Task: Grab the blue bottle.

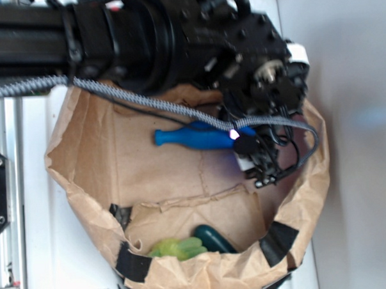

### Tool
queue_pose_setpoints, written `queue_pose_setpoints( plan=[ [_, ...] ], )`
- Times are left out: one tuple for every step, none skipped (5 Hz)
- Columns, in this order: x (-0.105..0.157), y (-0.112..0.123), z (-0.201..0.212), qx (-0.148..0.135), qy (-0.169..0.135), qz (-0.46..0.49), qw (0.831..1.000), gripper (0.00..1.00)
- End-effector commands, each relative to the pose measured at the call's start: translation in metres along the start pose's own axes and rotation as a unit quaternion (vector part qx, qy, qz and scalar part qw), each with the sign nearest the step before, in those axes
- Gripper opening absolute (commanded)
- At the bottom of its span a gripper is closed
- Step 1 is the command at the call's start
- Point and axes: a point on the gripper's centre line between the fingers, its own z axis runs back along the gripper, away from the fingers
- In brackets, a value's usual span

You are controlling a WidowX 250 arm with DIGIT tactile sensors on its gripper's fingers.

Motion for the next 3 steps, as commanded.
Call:
queue_pose_setpoints(
  plan=[
    [-0.022,0.025,0.066,-0.007,-0.010,-0.021,1.000,1.00],
    [-0.021,0.031,0.070,-0.003,-0.012,-0.011,1.000,1.00],
    [-0.016,0.031,0.052,0.022,-0.022,-0.009,0.999,1.00]
  ],
)
